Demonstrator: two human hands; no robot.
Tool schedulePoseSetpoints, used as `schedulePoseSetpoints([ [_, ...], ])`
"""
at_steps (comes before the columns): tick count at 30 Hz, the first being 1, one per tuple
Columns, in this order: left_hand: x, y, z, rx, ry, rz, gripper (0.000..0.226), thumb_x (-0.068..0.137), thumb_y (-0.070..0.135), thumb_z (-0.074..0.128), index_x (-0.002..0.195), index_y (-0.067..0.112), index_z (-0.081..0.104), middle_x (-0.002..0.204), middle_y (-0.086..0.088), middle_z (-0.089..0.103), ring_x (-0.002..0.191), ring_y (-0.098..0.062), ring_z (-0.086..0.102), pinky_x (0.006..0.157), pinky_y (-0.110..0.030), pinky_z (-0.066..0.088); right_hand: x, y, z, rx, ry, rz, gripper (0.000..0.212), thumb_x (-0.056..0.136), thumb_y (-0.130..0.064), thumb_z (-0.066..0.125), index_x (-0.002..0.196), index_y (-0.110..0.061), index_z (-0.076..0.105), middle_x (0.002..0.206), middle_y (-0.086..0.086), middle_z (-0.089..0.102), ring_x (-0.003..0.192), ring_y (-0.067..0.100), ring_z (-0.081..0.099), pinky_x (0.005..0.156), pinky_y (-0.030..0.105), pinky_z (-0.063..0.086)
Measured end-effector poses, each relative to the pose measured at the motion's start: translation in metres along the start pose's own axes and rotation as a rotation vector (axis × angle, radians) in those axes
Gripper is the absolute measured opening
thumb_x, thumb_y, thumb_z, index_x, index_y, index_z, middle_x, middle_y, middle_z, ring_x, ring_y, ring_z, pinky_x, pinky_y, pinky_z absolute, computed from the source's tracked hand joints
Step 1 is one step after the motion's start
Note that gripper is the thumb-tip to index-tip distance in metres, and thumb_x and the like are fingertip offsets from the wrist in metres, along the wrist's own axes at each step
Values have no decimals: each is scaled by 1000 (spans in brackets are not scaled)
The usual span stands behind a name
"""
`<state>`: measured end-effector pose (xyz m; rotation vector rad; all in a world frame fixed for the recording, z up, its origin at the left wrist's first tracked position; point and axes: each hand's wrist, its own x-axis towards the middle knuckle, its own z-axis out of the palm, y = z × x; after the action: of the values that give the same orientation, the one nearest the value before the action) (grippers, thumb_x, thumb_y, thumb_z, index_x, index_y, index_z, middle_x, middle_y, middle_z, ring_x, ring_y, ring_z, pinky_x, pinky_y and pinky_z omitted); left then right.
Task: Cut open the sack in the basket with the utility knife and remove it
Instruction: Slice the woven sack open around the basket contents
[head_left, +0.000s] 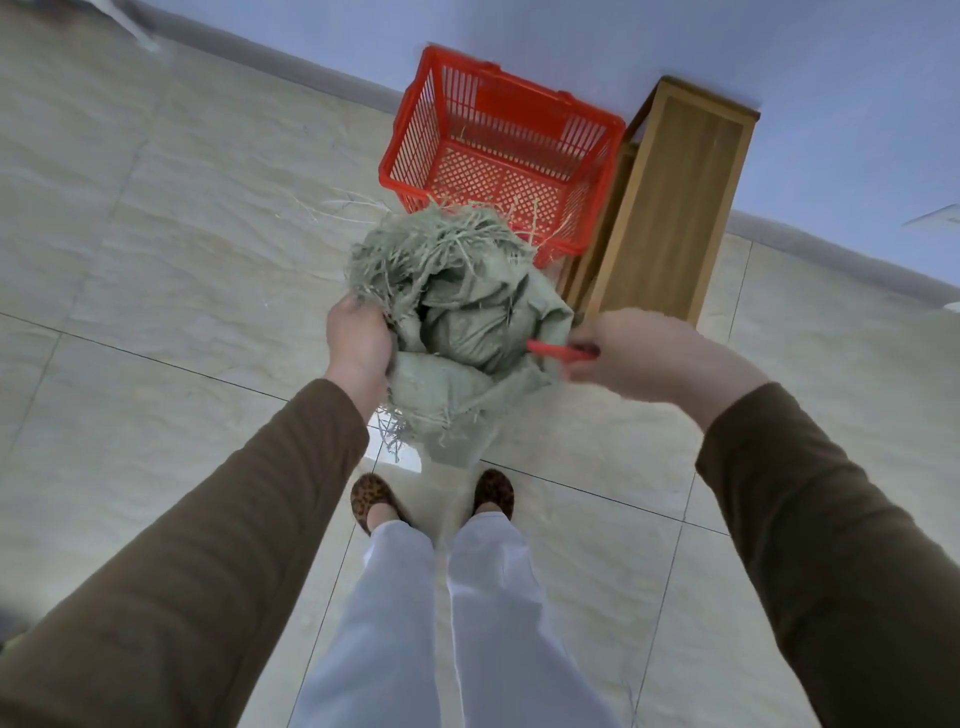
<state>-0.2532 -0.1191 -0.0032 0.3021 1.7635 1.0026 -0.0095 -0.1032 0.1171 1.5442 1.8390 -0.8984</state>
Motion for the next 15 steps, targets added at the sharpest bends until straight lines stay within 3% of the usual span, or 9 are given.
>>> schedulePoseSetpoints([
  [2,-8,0,4,77,-70,22,29,97,2,37,75,19,49,65,-8,44,46,-15,42,46,-20,33,12,-15,9,258,359,-101,26,95,-39,69,117,-25,65,108,-3,66,93,16,66,83,34,58],
  [3,-11,-2,6,110,-116,24,23,95,7,38,79,17,51,68,-12,45,52,-17,45,50,-23,34,21,-25,12,353,440,-127,50,91,-40,74,136,-28,57,127,-2,63,106,16,64,92,35,55],
  [5,-20,-5,8,158,-174,12,18,91,16,38,87,15,56,74,-13,50,64,-23,46,55,-31,33,43,-42,21,490,400,-112,84,86,-39,80,157,-30,37,155,3,51,128,20,58,108,41,48],
  [6,-23,-7,7,185,-193,10,23,93,21,36,87,15,58,73,-15,53,66,-25,49,56,-32,36,56,-48,26,587,372,-96,75,88,-36,80,153,-27,43,148,6,58,125,23,60,107,40,50],
  [8,-28,-4,2,179,-289,11,37,98,36,38,101,14,68,91,-10,72,85,-31,66,70,-38,55,73,-51,29,851,368,-21,14,95,-27,74,104,-21,65,91,3,67,80,20,63,72,30,53],
  [10,-29,-2,-8,218,-438,92,36,101,45,54,129,24,64,122,3,74,111,-13,71,96,-36,58,88,-48,22,983,399,42,36,97,-24,68,68,-24,45,62,-5,44,54,15,41,56,28,35],
  [12,-29,0,-15,518,-532,256,46,90,46,76,132,33,60,123,15,71,107,1,70,95,-26,57,93,-48,11,993,373,39,43,96,-26,68,64,-25,40,58,-6,39,50,14,36,54,29,32],
  [14,-21,-2,-13,765,-380,390,47,83,56,79,122,32,68,111,11,74,98,-12,73,86,-34,60,92,-52,0,1021,302,18,34,97,-25,68,70,-23,48,59,-6,38,50,14,36,51,28,34],
  [15,-18,0,-11,706,-314,391,41,86,54,76,116,27,72,106,8,76,96,-17,74,86,-38,61,91,-54,-4,1021,278,24,31,98,-25,68,73,-22,50,60,-6,38,51,14,37,51,29,36],
])
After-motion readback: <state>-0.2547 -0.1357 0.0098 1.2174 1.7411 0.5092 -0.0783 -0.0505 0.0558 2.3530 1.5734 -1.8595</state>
